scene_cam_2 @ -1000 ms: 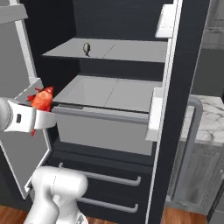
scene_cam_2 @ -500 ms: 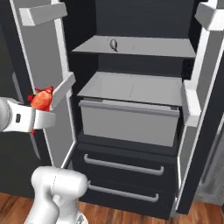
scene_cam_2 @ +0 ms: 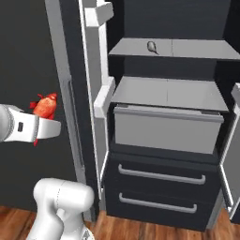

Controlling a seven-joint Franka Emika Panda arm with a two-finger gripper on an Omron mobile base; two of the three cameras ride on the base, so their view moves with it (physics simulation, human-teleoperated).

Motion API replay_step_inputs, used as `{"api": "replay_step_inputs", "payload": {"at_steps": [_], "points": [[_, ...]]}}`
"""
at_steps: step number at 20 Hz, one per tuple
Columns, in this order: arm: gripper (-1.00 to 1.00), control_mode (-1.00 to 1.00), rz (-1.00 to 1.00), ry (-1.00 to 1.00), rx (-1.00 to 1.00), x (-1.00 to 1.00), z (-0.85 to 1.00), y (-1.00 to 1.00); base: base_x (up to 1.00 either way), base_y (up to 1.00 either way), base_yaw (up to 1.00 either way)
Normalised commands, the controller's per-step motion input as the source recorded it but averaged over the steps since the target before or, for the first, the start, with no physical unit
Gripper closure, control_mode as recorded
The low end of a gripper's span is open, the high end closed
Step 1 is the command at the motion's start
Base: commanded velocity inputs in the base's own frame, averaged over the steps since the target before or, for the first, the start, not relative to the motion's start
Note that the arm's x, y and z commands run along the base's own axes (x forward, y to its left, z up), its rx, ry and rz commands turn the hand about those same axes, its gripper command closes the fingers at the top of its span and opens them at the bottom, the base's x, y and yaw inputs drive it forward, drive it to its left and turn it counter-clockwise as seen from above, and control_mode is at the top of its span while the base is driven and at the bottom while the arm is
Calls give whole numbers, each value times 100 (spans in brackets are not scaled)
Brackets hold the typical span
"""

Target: Gather the cucumber and carrot from the fridge and place them on a tray on the dining counter. Then gather the fishs from the fridge and place them on the other tray.

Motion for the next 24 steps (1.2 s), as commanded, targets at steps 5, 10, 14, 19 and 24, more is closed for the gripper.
{"api": "replay_step_inputs", "payload": {"at_steps": [5,10,14,19,24], "points": [[100,100,0,0,0,0,0,0,-18,83,-14],[100,100,0,0,0,0,0,0,-18,84,-14],[100,100,0,0,0,0,0,0,-25,85,-15],[100,100,0,0,0,0,0,0,-38,77,-17],[100,100,0,0,0,0,0,0,-82,33,-33]]}}
